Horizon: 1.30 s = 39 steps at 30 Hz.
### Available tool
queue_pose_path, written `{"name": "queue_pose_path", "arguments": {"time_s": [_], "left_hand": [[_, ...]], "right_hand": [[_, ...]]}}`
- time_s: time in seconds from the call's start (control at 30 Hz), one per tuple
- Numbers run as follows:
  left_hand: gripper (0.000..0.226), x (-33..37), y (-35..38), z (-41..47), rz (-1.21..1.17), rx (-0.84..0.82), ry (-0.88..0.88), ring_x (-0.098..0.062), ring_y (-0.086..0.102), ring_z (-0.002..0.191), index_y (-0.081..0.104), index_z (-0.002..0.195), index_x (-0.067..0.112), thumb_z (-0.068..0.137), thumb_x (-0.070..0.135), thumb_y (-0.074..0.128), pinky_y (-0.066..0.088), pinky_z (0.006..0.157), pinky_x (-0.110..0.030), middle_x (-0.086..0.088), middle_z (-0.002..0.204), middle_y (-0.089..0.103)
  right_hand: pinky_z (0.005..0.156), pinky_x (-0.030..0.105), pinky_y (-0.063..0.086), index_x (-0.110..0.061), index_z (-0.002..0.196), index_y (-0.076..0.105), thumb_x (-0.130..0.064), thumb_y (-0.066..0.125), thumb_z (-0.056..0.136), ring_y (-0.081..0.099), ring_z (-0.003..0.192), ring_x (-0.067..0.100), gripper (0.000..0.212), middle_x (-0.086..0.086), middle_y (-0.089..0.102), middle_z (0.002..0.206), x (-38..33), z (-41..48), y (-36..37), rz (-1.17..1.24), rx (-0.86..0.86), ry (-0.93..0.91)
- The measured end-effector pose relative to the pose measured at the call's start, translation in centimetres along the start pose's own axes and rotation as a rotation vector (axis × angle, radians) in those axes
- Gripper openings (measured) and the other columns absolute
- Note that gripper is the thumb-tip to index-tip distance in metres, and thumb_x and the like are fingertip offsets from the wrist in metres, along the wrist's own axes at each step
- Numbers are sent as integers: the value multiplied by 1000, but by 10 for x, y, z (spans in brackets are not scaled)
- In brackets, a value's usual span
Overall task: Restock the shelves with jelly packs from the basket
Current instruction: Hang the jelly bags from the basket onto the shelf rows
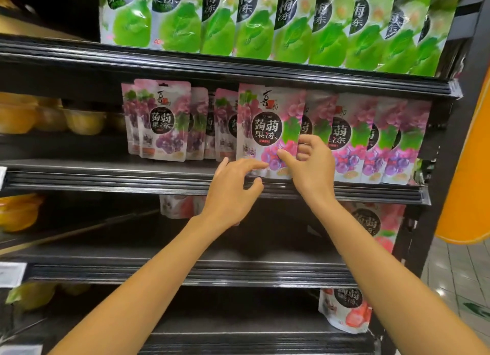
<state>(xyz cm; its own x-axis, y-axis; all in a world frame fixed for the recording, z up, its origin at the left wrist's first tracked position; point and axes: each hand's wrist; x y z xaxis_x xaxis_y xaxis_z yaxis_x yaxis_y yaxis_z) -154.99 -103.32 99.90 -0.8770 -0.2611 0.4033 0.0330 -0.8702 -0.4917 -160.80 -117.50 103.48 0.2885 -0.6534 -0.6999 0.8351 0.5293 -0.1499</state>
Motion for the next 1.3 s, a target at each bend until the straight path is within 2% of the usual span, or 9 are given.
{"name": "queue_pose_path", "arguments": {"time_s": [0.13, 0.27, 0.5, 0.8, 0.93, 1.0, 1.13, 1.2, 1.3], "left_hand": [[24, -1, -2, -11, -99, 63, -7, 0, 56, 113, 69, 110, 23, 92, 12, 58, 7, 123, -31, 12, 118, 66], [21, -3, -11, -34, -219, 150, -20, -8, 62, 106, 71, 98, 15, 89, 2, 58, 23, 108, -6, 5, 106, 70], [22, -34, -37, -115, -310, 96, -134, -3, 62, 88, 73, 94, 9, 90, -1, 54, 49, 80, -16, 5, 95, 69], [29, -150, -22, -334, -454, -174, -728, -1, 64, 78, 68, 85, 24, 92, -1, 54, 54, 78, -27, 13, 87, 69], [33, -195, 3, -460, -444, -273, -1042, -16, 66, 79, 68, 84, 25, 93, -3, 53, 54, 73, -34, 3, 87, 70], [28, -213, 17, -523, -441, -308, -1163, -6, 65, 75, 69, 85, 17, 93, -6, 53, 52, 71, -27, 4, 87, 70], [14, -242, 56, -641, -416, -423, -1370, -18, 63, 80, 67, 92, 1, 92, -8, 57, 51, 74, -32, -16, 90, 68], [12, -258, 80, -693, -389, -446, -1444, -10, 62, 78, 65, 93, -4, 92, -10, 55, 49, 77, -37, -27, 93, 66], [20, -279, 117, -763, -242, -506, -1562, -2, 56, 72, 66, 93, 12, 92, -5, 56, 45, 66, -20, -9, 90, 64]], "right_hand": [[69, 5, 45, -11, 114, 57, -19, 79, 81, 60, 84, 9, 41, -12, 59, 92, 9, -14, -1, -12, 80, -80], [83, 27, 51, -9, 111, 59, -16, 73, 86, 61, 93, 16, 30, -3, 61, 99, 16, -37, 0, -52, 166, -152], [65, 20, 46, -16, 98, 62, -9, 63, 87, 58, 73, 6, 13, -2, 63, 87, 28, -129, 23, 17, 144, -209], [61, 13, 48, -14, 94, 67, -6, 67, 88, 61, 67, 0, 11, -20, 66, 84, 125, -382, 73, -59, -242, 427], [63, 14, 50, -19, 86, 67, 1, 67, 87, 62, 66, -3, 20, -12, 68, 84, 175, -491, 80, -94, -358, 764], [60, 11, 49, -26, 80, 65, 0, 67, 88, 62, 63, -6, 28, -3, 70, 84, 202, -538, 82, -155, -426, 877], [69, 15, 48, -9, 94, 71, 1, 64, 89, 61, 76, 9, 14, 14, 71, 95, 270, -632, 86, -255, -646, 1139], [70, 15, 45, -5, 104, 72, -3, 63, 89, 60, 83, 14, 17, 11, 71, 102, 308, -680, 87, -338, -742, 1242], [69, 15, 45, -3, 106, 70, -4, 61, 91, 64, 92, 27, 17, 14, 69, 102, 363, -750, 98, -389, -790, 1358]]}}
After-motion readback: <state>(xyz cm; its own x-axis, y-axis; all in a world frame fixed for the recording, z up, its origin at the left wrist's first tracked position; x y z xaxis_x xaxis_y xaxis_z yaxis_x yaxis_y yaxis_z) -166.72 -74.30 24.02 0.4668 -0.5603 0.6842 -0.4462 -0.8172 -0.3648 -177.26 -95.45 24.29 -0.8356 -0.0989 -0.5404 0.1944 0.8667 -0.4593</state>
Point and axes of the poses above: each hand's wrist, its own z-axis towards the middle knuckle, its own y-axis out of the palm, x = y × z
